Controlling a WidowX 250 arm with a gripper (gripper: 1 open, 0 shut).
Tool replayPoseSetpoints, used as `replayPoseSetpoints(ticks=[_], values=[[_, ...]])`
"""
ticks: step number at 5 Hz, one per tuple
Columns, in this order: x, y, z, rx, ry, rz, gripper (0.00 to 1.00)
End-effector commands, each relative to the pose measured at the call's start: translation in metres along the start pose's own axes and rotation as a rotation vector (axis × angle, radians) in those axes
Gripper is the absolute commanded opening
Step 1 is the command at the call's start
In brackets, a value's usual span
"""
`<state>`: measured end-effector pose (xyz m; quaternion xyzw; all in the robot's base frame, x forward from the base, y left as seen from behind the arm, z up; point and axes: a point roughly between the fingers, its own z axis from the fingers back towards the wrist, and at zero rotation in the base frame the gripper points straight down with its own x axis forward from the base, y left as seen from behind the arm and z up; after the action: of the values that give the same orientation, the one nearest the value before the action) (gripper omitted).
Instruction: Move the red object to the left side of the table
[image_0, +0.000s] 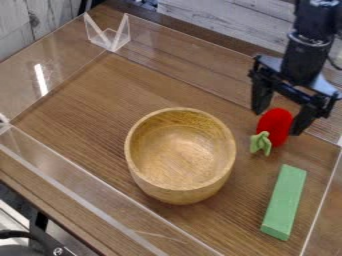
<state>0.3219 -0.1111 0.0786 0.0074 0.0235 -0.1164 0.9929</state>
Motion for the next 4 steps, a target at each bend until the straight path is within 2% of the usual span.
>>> replayPoseSetpoints(ticks=[1,2,3,4], values=[[0.017,-0.011,0.018,-0.007,-0.071,0.034,1.0],[0.013,-0.006,0.005,-0.012,-0.066,0.07,1.0],[0.012,0.001,-0.004,-0.005,-0.081,0.102,1.0],[0.016,0.011,-0.004,0.006,-0.091,0.099,1.0]])
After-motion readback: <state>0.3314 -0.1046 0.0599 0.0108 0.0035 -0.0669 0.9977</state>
